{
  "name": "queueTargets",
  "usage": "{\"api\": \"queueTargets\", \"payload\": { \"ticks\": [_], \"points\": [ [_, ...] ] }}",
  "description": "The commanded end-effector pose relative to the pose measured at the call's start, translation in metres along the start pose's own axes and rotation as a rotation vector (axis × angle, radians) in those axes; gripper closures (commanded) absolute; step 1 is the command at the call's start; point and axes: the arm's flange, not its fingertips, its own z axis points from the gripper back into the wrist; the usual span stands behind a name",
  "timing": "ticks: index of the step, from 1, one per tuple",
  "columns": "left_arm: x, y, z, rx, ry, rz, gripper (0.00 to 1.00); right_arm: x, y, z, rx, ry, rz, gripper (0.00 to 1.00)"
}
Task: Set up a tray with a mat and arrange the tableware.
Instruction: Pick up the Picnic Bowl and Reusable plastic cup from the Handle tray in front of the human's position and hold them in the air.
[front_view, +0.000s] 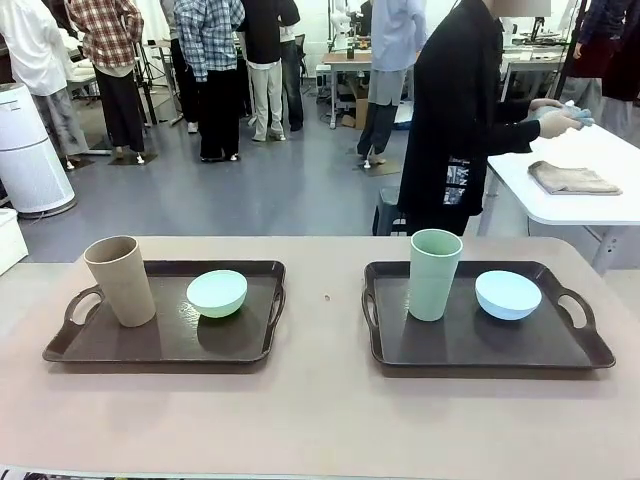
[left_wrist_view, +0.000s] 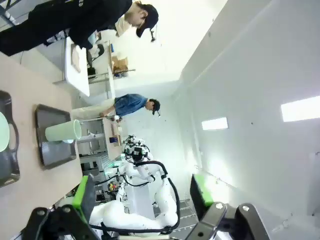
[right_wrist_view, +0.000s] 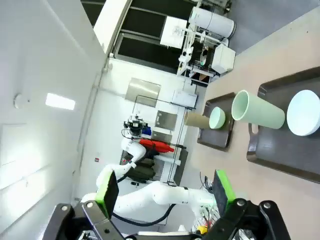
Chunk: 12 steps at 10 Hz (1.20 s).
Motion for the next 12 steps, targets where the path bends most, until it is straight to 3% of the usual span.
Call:
{"api": "queueTargets", "payload": {
  "ticks": [1,2,4,5,6,7,8,12],
  "points": [
    [-0.007,-0.007,-0.024,0.116,0.05,-0.125,0.0,-0.007,0.022,-0.025,-0.152,0.046,0.091,0.0],
    [0.0,0.0,0.0,0.0,0.0,0.0,0.0,0.0,0.0,0.0,0.0,0.0,0.0,0.0],
    [0.013,0.024,0.012,0.302,0.062,0.031,0.0,-0.001,-0.003,0.003,-0.117,0.098,-0.035,0.0],
    [0.017,0.032,0.02,0.367,0.119,0.063,0.0,-0.001,-0.002,0.011,-0.101,0.13,-0.047,0.0],
    [0.02,0.038,0.03,0.398,0.154,0.107,0.0,-0.002,-0.004,0.019,-0.079,0.148,-0.053,0.0],
    [0.019,0.036,0.033,0.317,0.223,0.085,0.0,-0.005,-0.003,0.022,-0.01,0.164,-0.047,0.0],
    [0.012,0.042,0.022,0.34,0.082,0.078,0.0,-0.006,-0.004,0.006,-0.085,0.099,-0.067,0.0],
    [0.012,0.042,0.022,0.34,0.082,0.078,0.0,-0.006,-0.004,0.006,-0.085,0.099,-0.067,0.0]
  ]
}}
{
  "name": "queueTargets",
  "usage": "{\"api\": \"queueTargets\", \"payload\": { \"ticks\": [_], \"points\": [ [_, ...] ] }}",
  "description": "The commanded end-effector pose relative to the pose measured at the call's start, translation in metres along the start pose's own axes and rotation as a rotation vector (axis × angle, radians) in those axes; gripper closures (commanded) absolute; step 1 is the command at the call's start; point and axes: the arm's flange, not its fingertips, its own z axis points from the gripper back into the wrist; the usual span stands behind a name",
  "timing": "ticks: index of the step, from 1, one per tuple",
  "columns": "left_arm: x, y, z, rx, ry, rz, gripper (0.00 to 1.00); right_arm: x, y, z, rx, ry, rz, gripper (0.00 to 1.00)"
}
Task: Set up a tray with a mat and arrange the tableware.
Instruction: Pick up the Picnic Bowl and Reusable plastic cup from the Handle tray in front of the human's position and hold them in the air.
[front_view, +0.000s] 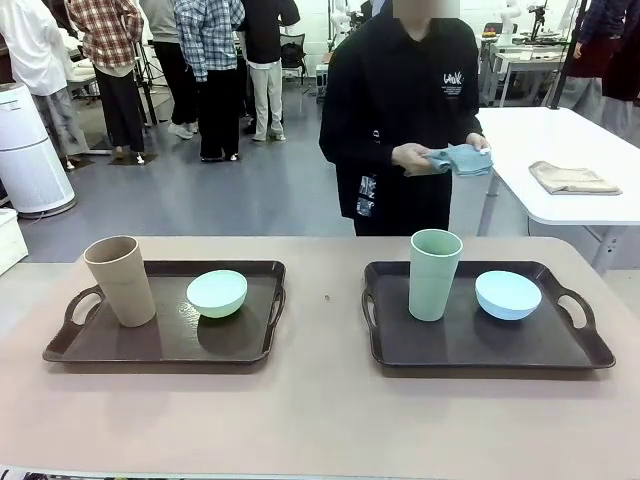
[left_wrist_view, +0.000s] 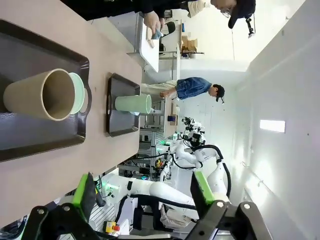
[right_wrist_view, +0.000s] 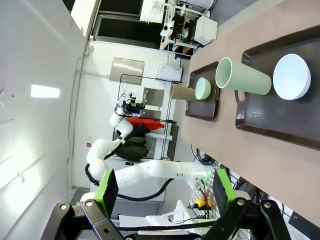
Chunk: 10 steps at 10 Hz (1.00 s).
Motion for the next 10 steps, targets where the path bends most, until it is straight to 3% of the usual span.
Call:
{"api": "queueTargets", "payload": {
  "ticks": [1,10],
  "points": [
    [-0.0034,-0.0009,-0.0049,-0.007,-0.024,-0.001,0.0,-0.0011,-0.0016,-0.003,-0.001,-0.021,0.008,0.0],
    [-0.0034,-0.0009,-0.0049,-0.007,-0.024,-0.001,0.0,-0.0011,-0.0016,-0.003,-0.001,-0.021,0.008,0.0]
  ]
}}
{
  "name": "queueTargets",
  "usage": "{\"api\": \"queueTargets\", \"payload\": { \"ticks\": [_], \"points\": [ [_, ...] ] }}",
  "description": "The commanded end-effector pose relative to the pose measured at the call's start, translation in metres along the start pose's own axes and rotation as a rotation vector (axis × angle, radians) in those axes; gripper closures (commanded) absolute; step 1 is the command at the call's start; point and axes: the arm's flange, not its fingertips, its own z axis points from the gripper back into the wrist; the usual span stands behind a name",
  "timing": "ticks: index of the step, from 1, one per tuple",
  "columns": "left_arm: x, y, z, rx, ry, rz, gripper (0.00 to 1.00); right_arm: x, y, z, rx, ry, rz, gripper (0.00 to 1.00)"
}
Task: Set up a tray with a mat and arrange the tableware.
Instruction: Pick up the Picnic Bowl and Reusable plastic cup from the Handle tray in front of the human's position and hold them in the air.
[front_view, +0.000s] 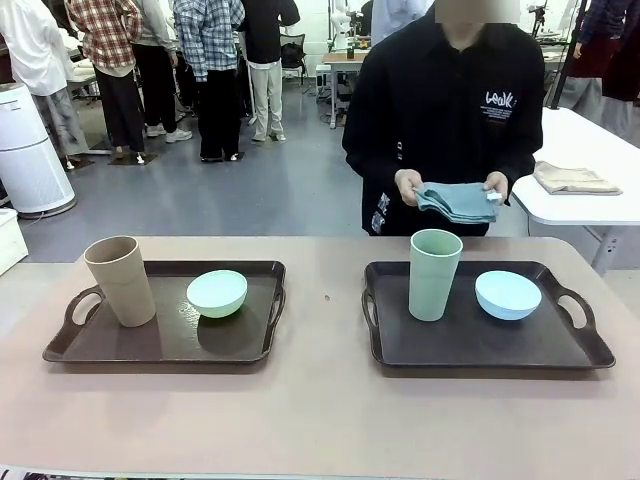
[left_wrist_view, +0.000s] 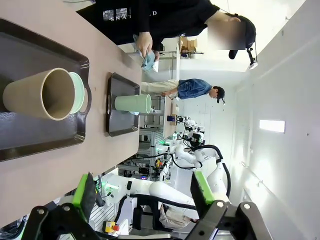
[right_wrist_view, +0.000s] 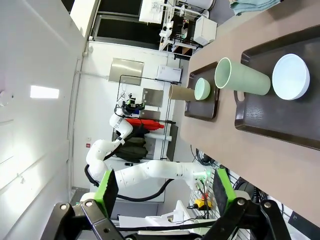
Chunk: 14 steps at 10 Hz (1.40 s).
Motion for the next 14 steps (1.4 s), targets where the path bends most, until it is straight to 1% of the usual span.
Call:
{"api": "queueTargets", "payload": {
  "ticks": [1,14],
  "points": [
    [-0.0027,-0.0025,-0.0035,-0.006,-0.025,-0.005,0.0,-0.0008,-0.0018,-0.0036,0.002,-0.018,0.009,0.0],
    [-0.0027,-0.0025,-0.0035,-0.006,-0.025,-0.005,0.0,-0.0008,-0.0018,-0.0036,0.002,-0.018,0.009,0.0]
  ]
}}
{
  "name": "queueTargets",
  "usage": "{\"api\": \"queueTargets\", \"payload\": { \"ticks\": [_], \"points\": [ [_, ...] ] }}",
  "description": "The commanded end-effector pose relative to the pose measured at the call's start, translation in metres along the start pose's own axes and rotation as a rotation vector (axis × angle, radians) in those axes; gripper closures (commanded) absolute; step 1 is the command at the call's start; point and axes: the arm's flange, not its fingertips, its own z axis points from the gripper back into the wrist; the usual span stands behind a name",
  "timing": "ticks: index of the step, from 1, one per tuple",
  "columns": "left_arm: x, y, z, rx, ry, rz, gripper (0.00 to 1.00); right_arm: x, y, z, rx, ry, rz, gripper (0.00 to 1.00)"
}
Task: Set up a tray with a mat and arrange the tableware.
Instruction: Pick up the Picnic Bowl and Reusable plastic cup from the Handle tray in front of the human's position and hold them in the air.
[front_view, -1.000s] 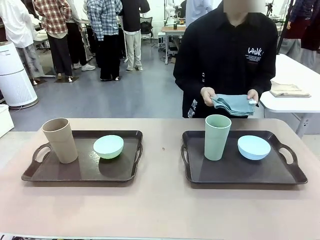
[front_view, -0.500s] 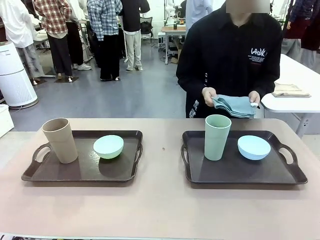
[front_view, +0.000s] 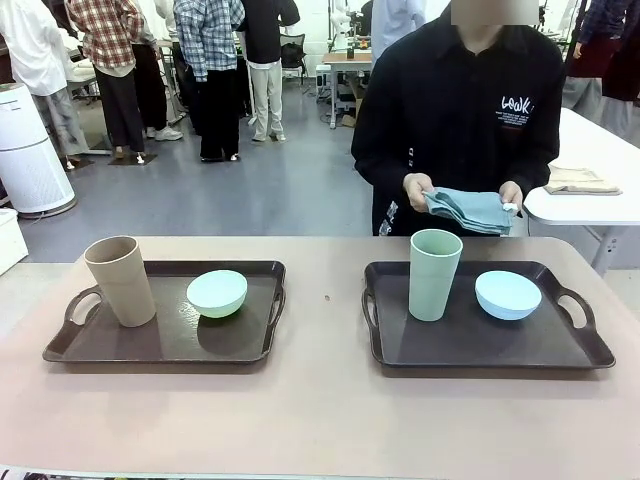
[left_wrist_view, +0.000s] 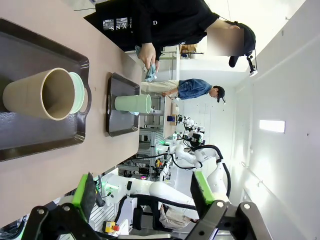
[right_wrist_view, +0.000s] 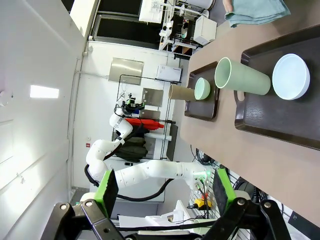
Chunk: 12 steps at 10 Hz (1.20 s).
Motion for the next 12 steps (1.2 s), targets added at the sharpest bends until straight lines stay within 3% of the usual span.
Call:
{"api": "queueTargets", "payload": {
  "ticks": [1,5,7,8,9,11,12],
  "points": [
    [-0.002,-0.002,-0.003,-0.006,-0.024,-0.004,0.0,-0.001,-0.002,-0.003,0.003,-0.02,0.009,0.0],
    [0.0,0.0,0.0,0.0,0.0,0.0,0.0,0.0,0.0,0.0,0.0,0.0,0.0,0.0],
    [0.004,-0.081,-0.005,0.26,-0.07,-0.353,0.0,0.011,0.056,-0.015,-0.218,-0.034,0.194,0.0],
    [-0.001,-0.12,-0.012,0.359,-0.131,-0.51,0.0,0.012,0.077,-0.025,-0.321,-0.006,0.261,0.0],
    [-0.01,-0.177,-0.036,0.532,-0.18,-0.818,0.0,0.013,0.103,-0.043,-0.562,0.005,0.35,0.0],
    [-0.023,-0.231,-0.102,0.755,-0.229,-1.209,0.0,0.024,0.106,-0.07,-0.844,0.046,0.447,0.0],
    [-0.03,-0.25,-0.162,0.833,-0.307,-1.444,0.0,0.036,0.09,-0.095,-0.993,0.041,0.47,0.0]
  ]
}}
